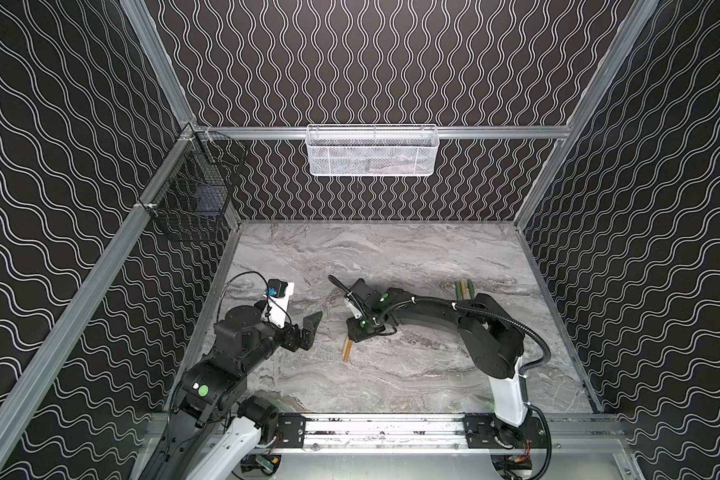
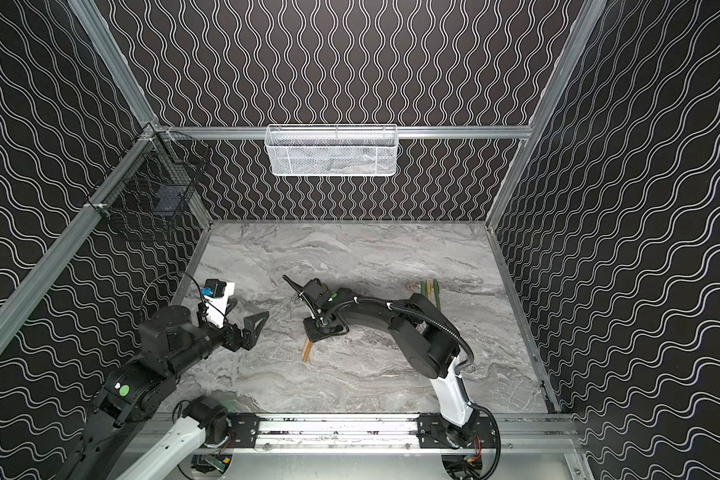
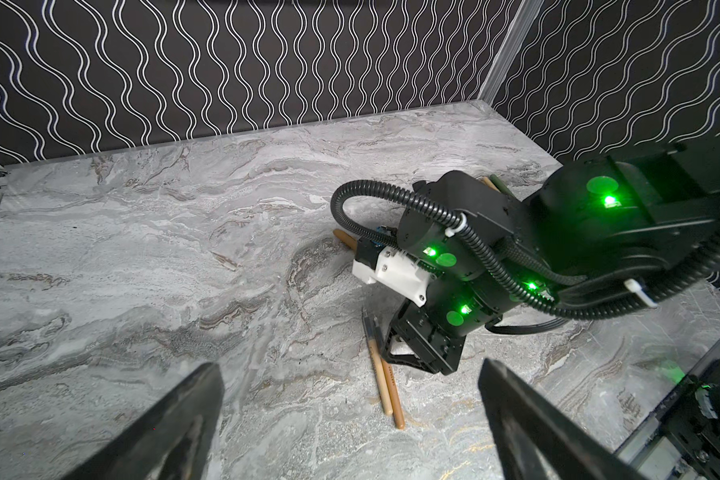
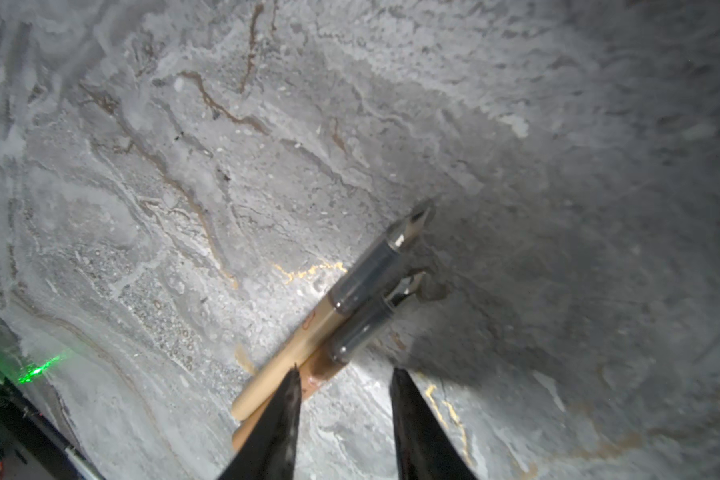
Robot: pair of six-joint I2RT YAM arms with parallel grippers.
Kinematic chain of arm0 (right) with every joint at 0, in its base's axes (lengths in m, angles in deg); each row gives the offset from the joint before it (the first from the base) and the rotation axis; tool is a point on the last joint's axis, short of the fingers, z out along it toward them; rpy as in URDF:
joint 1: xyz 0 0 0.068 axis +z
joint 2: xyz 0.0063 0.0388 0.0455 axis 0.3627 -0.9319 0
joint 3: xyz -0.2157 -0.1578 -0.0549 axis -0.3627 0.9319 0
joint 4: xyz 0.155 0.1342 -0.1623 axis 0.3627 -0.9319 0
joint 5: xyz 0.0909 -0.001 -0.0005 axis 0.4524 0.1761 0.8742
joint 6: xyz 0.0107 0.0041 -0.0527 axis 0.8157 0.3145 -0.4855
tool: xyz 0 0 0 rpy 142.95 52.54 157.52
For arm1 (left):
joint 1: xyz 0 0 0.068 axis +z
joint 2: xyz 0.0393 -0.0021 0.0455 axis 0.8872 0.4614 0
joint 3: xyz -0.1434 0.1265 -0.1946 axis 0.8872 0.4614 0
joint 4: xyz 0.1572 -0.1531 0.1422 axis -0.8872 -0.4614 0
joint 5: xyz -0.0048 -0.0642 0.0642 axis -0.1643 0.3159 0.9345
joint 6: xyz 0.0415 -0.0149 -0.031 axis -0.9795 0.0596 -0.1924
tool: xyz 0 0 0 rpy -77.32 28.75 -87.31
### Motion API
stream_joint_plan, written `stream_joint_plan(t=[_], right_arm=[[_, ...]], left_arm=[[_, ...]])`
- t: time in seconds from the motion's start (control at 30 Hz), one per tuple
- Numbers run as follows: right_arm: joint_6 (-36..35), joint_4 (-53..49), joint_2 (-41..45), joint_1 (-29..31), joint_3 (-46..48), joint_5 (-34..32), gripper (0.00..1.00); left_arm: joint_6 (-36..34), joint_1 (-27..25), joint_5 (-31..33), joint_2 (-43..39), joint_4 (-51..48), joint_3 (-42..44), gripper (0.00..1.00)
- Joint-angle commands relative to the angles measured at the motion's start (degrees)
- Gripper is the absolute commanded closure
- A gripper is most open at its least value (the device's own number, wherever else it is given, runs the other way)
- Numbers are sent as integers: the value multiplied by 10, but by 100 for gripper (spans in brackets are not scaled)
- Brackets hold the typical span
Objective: Insert the pens into the pen caps
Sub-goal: 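Grasp one wooden pen by its body with the right gripper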
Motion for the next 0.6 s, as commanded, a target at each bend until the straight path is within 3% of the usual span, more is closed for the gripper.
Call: stream_joint_plan(t=[0.0, 0.37, 0.57], right_arm=[[7, -15, -5, 2, -7, -9, 62], [-2, -57, -5, 2, -7, -66, 62], [-1, -32, 3, 2, -4, -25, 63]], left_arm=[[-4, 1, 0, -1, 15, 1, 1], [-6, 1, 1, -2, 16, 1, 1], [-6, 2, 1, -3, 16, 0, 1]])
